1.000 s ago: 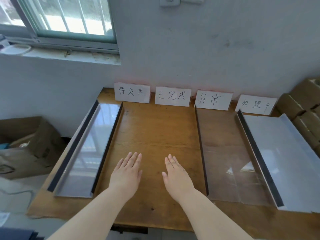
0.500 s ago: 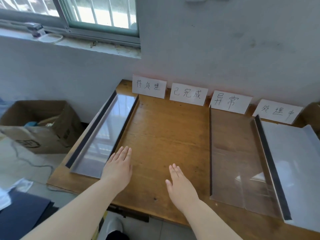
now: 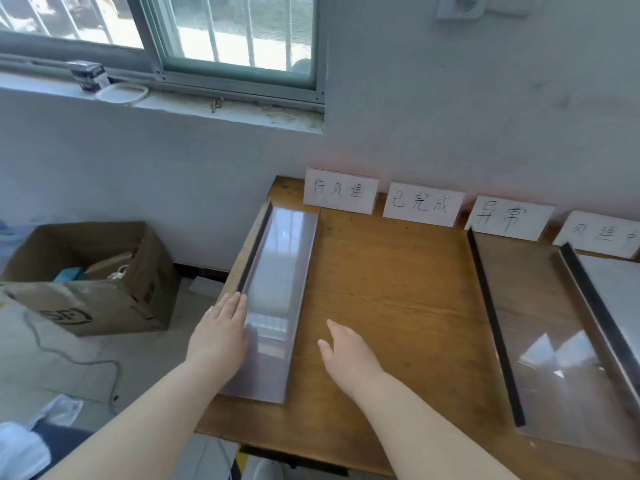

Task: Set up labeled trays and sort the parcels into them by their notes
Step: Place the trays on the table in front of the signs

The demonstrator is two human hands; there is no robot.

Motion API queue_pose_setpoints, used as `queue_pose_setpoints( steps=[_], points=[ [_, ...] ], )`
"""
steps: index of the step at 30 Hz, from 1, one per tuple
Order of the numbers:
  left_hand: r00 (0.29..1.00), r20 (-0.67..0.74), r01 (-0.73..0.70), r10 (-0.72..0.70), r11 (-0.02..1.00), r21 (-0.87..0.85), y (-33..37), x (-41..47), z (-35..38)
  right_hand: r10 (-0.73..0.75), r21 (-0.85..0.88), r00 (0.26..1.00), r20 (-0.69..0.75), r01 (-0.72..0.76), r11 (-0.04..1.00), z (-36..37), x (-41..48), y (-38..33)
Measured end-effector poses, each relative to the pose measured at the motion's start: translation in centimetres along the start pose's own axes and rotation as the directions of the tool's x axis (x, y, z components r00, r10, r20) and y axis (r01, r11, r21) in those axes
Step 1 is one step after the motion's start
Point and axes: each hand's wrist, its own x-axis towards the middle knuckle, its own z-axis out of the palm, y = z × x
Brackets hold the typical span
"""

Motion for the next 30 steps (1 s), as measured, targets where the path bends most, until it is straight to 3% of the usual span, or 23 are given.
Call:
queue_pose_setpoints(
  steps=[5,11,23,30],
  points=[
    [0.989,0.109,0.115,-0.097,0.979,-0.171,-4.3,2.0,0.2,0.171,0.093,0.985,-0.031,-0.167,0.982,2.4,3.7,-6.2],
    [0.980,0.163,0.152,-0.115,0.959,-0.241,-3.4,3.5,1.3,0.348,0.025,0.933,-0.089,-0.347,0.937,3.9,4.8,-6.7],
    [0.992,0.125,-0.003,-0.010,0.995,0.103,-3.9,4.2,1.4,0.250,-0.195,0.952,-0.178,-0.283,0.939,3.6,4.1,-7.8],
    [0.996,0.085,0.004,-0.013,0.994,0.110,-4.2,3.9,1.1,0.196,-0.182,0.939,-0.282,-0.253,0.950,2.3,3.3,-7.0]
  ],
)
